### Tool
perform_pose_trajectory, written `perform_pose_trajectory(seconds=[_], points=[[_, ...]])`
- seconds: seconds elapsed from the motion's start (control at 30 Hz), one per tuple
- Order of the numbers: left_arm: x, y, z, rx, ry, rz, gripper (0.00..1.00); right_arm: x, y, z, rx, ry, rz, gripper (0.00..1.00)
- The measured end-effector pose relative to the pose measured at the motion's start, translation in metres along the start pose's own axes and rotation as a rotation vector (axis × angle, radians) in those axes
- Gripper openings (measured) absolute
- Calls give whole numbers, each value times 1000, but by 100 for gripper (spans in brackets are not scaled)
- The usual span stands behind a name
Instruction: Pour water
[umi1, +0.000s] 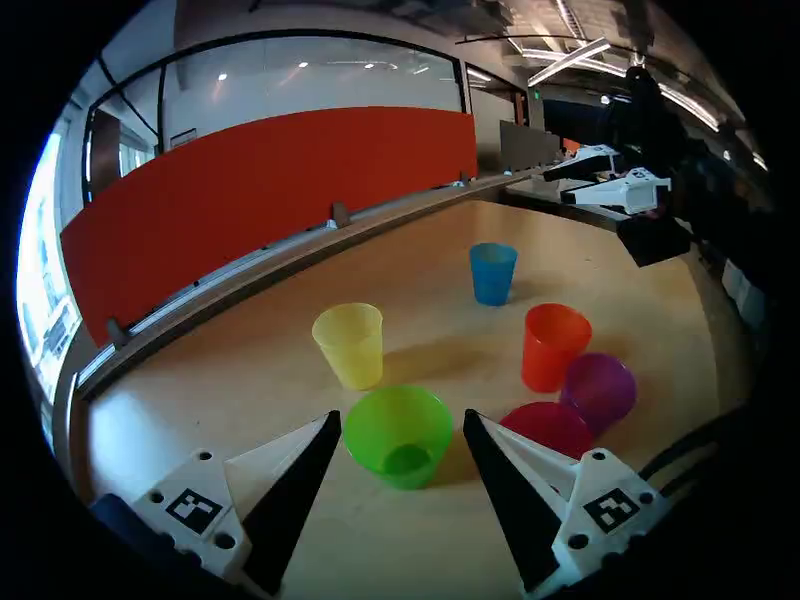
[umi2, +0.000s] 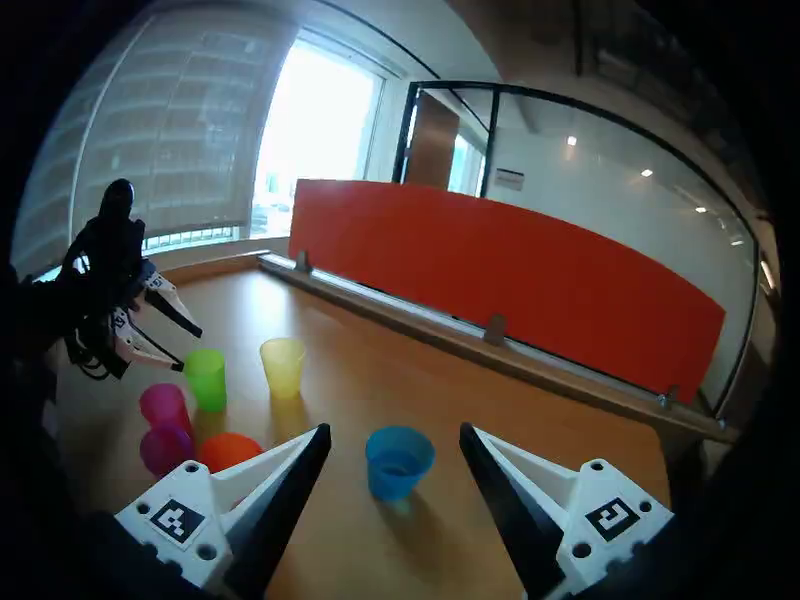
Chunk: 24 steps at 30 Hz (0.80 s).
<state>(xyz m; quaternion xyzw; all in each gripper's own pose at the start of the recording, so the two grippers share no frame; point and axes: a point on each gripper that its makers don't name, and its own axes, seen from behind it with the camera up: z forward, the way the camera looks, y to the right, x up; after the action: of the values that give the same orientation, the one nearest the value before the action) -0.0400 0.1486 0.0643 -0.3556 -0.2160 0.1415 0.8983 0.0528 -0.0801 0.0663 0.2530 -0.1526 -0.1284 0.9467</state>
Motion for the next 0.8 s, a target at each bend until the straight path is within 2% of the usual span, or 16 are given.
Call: perform_pose_trajectory(seconds=[0.37,0.8], points=[[-7,-3,6,-6,-44,15,91,-4,0,6,8,-12,-17,100],[-16,-2,12,-22,-77,4,91,-1,-1,11,17,-11,-26,100]])
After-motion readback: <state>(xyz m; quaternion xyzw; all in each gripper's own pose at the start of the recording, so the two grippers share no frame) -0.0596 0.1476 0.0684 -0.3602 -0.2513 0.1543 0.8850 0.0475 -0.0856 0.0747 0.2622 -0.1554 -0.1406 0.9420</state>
